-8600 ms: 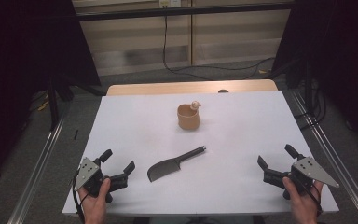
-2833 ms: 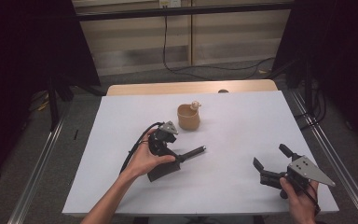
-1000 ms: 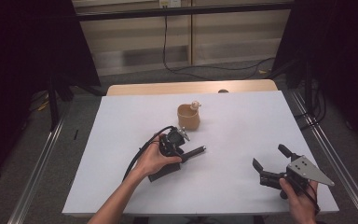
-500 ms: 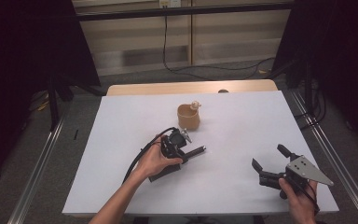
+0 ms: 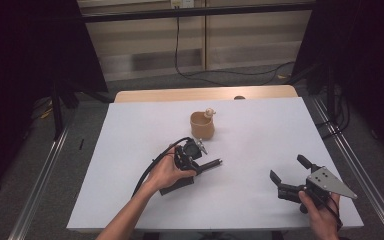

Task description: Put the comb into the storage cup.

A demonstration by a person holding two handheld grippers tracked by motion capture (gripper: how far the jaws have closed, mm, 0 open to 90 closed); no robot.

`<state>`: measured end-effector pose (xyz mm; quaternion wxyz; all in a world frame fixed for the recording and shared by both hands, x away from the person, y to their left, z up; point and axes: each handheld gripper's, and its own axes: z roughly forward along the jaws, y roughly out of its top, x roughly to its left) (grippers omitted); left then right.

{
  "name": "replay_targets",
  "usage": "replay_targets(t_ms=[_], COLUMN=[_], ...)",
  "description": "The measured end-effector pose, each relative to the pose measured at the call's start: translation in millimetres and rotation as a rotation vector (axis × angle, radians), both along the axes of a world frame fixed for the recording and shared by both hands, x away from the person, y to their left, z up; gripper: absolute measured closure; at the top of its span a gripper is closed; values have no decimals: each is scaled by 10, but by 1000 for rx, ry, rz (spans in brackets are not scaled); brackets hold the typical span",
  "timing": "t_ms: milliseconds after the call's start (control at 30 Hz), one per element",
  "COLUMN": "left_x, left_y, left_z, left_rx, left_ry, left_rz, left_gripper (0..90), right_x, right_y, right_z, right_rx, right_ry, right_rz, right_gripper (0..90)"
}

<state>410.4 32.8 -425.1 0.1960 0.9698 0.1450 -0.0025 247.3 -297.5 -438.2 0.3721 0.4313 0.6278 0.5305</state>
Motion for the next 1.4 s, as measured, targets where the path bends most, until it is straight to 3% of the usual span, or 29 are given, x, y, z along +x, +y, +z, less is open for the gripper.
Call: replay_targets(t_ms=[433,800,1067,1400], left_x=[32,80,108,127], left_y=[15,87,188,309], left_z=[2,16,90,145], left_rx=[-13,-42,-109,-198], left_ry=[23,74,78,48], left_rz=[9,32,73,112], left_gripper=[730,732,731,732], right_x=[-3,6,1,-2], right_y=[-3,-1,-6,-4], right_z=[-2,-6,-3,-1], right_rx=[-1,1,2,2], right_ry=[3,5,1,3], right_rz=[9,6,6,6], right_gripper=[0,0,0,0])
